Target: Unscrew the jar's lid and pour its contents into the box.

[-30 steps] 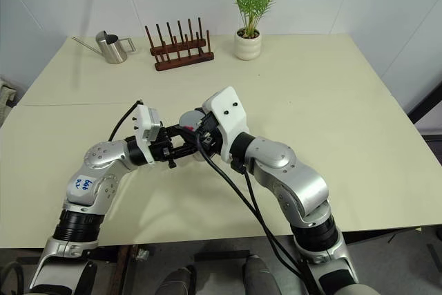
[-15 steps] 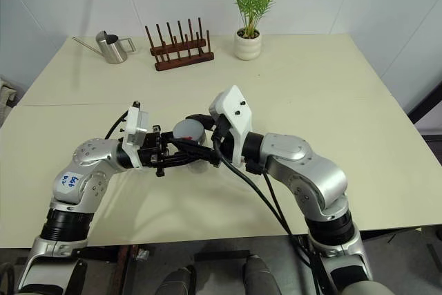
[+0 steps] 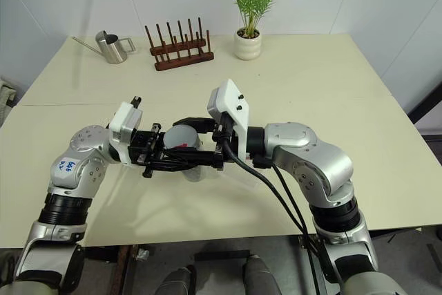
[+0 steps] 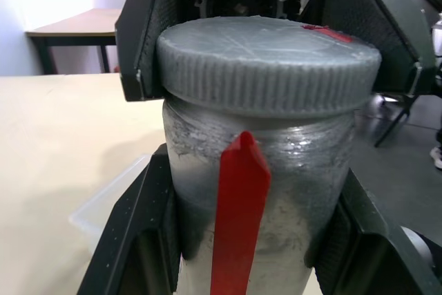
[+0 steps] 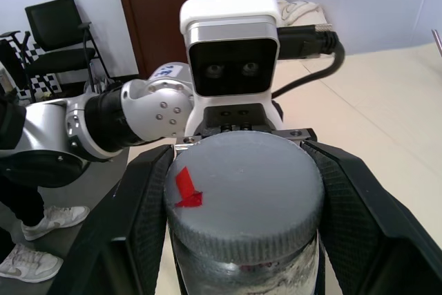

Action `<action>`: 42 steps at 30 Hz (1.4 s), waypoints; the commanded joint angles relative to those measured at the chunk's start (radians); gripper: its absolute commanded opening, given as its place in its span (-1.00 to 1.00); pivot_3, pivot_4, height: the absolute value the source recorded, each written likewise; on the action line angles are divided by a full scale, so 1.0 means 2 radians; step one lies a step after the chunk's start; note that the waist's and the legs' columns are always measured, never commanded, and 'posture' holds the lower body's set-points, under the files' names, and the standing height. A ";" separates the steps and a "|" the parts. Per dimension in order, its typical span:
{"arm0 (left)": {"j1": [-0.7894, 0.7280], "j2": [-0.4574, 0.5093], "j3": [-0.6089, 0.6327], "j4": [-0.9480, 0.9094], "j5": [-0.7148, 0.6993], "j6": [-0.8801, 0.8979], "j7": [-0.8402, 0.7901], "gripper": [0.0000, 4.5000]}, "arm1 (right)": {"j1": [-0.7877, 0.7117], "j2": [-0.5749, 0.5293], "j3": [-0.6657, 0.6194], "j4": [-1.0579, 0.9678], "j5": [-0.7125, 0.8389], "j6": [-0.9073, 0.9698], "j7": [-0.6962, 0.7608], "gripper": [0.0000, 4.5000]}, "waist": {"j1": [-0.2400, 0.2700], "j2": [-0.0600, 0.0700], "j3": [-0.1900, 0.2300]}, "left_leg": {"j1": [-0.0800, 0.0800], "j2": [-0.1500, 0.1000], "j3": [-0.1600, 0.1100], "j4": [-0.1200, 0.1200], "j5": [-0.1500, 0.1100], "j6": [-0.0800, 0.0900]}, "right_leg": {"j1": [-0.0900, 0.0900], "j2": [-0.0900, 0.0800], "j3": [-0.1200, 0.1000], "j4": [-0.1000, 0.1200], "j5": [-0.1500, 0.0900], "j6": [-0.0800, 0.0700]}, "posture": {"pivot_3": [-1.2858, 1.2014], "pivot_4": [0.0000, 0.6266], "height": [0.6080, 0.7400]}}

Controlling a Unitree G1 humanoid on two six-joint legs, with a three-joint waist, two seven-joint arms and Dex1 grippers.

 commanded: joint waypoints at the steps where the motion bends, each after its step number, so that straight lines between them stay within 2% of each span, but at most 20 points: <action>1: -0.013 -0.009 -0.019 0.000 0.011 -0.005 -0.001 -0.14 | -0.020 0.019 0.020 -0.025 0.028 -0.017 0.023 0.21 | 0.000 0.000 0.000 | 0.000 0.000 0.000 0.000 0.000 0.000 | 0.000 0.000 0.000 0.000 0.000 0.000 | 0.03 -0.52 1.00; 5: -0.013 -0.011 -0.022 -0.011 0.009 -0.004 -0.008 -0.14 | -0.017 0.022 0.022 -0.026 0.024 -0.011 0.009 0.21 | 0.000 0.000 0.000 | 0.000 0.000 0.000 0.000 0.000 0.000 | 0.000 0.000 0.000 0.000 0.000 0.000 | 0.03 -0.52 1.00; 11: -0.016 -0.012 -0.024 -0.019 0.007 -0.002 -0.011 -0.14 | -0.025 0.031 0.020 -0.022 0.003 -0.018 -0.017 0.99 | 0.000 0.000 0.000 | 0.000 0.000 0.000 0.000 0.000 0.000 | 0.000 0.000 0.000 0.000 0.000 0.000 | 0.03 -0.52 1.00; 22: -0.016 -0.014 -0.025 -0.022 0.008 -0.008 -0.011 -0.14 | -0.034 0.024 0.016 -0.015 -0.004 -0.025 -0.028 0.99 | 0.000 0.000 0.000 | 0.000 0.000 0.000 0.000 0.000 0.000 | 0.000 0.000 0.000 0.001 0.000 0.000 | 0.03 -0.52 1.00; 42: -0.018 -0.012 -0.011 -0.028 0.006 -0.012 0.006 -0.14 | -0.007 0.004 0.030 -0.007 -0.038 -0.030 -0.046 0.99 | 0.000 0.000 0.000 | 0.000 0.000 0.000 0.000 0.000 0.000 | 0.000 0.000 0.000 0.001 0.000 0.000 | 0.03 -0.52 1.00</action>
